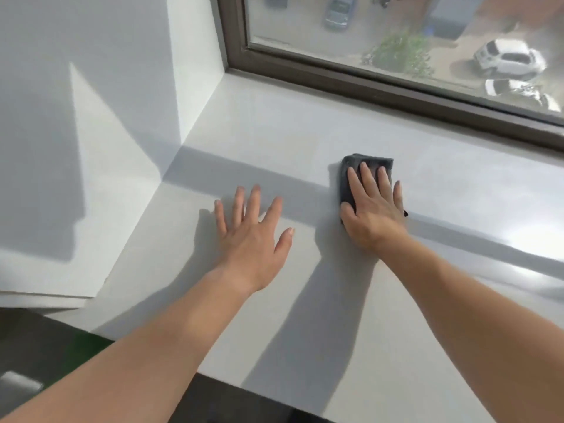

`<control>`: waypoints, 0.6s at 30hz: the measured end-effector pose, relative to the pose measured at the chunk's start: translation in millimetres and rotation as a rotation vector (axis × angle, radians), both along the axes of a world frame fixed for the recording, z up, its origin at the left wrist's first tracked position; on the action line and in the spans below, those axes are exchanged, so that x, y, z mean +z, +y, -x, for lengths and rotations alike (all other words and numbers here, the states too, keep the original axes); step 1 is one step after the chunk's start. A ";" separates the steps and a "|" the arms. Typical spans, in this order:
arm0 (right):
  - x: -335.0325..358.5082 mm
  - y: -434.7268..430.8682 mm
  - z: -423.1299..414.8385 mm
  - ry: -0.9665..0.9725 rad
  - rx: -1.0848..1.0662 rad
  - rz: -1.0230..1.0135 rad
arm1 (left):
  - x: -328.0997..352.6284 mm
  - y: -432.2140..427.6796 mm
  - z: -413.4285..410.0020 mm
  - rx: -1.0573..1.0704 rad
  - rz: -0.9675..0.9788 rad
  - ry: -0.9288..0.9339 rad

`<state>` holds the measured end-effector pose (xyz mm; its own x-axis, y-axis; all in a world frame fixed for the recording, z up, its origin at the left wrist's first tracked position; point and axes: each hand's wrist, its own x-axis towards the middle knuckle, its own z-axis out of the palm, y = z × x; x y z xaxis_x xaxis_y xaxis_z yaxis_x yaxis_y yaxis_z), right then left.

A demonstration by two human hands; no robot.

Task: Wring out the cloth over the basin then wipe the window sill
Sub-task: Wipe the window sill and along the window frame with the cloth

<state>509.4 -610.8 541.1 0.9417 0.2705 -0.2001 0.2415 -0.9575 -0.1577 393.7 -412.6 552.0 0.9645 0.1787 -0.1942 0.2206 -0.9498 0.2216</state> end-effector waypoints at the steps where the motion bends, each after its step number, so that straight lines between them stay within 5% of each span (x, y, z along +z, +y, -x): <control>1: -1.2 6.5 -9.6 -0.017 0.014 0.010 | -0.6 -4.6 -14.5 0.003 -0.003 0.007; 6: -4.8 5.4 -15.3 -0.081 0.207 0.018 | -3.4 -22.6 -65.7 0.077 -0.051 0.142; 14: -8.7 33.0 -153.8 -0.075 0.251 -0.097 | -14.9 -49.3 -94.3 0.132 -0.127 0.123; 18: -14.9 -36.3 -155.0 -0.128 0.016 -0.092 | -10.8 -50.7 -100.2 0.128 -0.096 0.137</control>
<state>664.4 -647.2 526.3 0.9533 0.2975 -0.0525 0.2805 -0.9363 -0.2113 494.0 -463.3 541.3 0.8983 0.3225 -0.2984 0.3631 -0.9273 0.0907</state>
